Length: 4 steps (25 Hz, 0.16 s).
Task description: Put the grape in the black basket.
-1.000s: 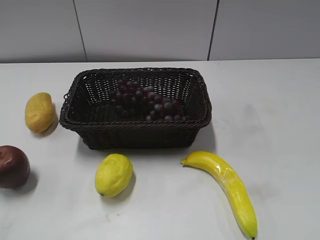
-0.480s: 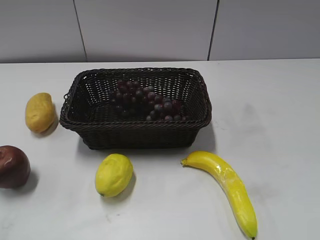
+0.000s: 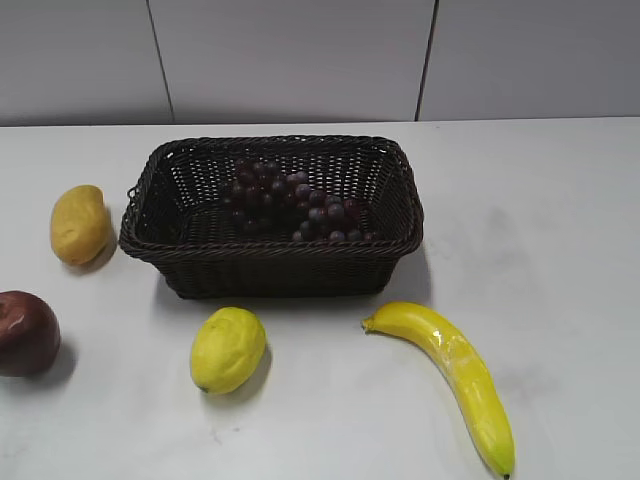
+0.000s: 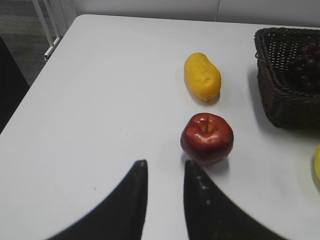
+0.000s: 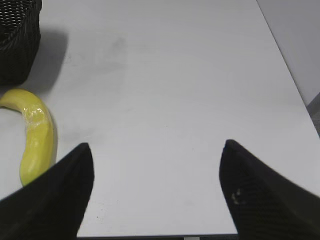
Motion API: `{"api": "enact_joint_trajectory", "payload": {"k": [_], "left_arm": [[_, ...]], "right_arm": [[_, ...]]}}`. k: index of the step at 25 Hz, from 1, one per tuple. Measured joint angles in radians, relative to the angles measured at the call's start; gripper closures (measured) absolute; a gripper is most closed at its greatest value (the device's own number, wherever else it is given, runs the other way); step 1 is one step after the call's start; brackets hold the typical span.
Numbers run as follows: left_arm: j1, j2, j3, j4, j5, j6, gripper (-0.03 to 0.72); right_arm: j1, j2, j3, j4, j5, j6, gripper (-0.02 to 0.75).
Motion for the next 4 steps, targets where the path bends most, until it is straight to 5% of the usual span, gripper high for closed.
{"api": "enact_joint_trajectory", "payload": {"k": [4], "left_arm": [[0.0,0.0,0.0,0.0,0.0,0.0,0.46]], "right_arm": [[0.0,0.0,0.0,0.0,0.0,0.0,0.144]]}}
